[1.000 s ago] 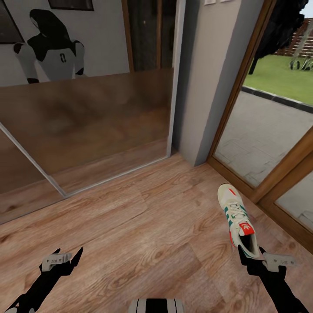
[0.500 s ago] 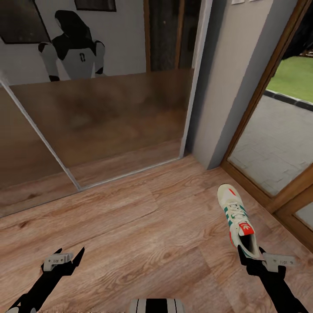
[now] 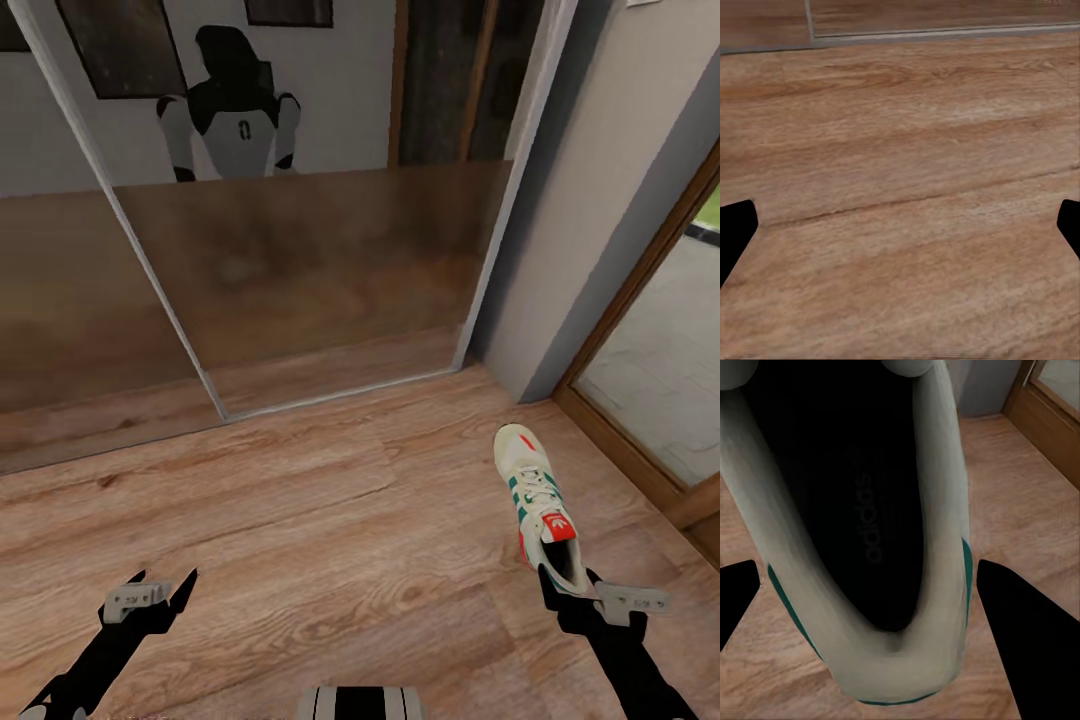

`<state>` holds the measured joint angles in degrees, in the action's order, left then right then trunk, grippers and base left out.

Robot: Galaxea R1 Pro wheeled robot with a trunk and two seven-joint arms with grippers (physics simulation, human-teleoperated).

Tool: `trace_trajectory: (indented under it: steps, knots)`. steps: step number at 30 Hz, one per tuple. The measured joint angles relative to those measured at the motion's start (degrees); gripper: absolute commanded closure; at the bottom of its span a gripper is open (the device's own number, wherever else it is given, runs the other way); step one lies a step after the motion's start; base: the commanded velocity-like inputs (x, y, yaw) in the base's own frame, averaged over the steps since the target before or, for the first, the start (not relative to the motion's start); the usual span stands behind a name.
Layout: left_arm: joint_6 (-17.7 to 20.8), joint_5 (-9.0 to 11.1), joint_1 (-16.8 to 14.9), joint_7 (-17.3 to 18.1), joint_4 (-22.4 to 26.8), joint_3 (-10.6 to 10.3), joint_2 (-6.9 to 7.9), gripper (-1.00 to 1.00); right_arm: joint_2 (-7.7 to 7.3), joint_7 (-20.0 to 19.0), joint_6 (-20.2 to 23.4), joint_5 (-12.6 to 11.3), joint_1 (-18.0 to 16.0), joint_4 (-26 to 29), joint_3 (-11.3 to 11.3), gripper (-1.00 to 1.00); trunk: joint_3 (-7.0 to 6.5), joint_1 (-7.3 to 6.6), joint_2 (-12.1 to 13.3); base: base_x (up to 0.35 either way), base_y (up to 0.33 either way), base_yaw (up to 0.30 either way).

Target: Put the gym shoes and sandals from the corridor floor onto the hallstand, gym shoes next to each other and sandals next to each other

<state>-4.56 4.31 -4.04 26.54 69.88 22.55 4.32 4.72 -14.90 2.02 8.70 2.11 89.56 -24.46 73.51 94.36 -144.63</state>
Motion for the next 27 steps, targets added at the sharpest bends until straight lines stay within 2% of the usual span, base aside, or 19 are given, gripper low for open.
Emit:
trace_trajectory:
  steps: [15,27]
  knots:
    - [0.0,0.0,0.0,0.0,-0.3,-0.1,-0.01,-1.00,0.28,0.0,0.0,0.0,0.0,0.0,0.1,1.00,0.00,0.00,0.0,0.000,0.000,0.277]
    - [0.0,0.0,0.0,0.0,-0.4,-0.1,-0.01,-1.00,0.25,-0.2,0.0,-0.1,0.0,0.0,0.1,1.00,0.00,0.00,0.0,0.000,0.000,0.106]
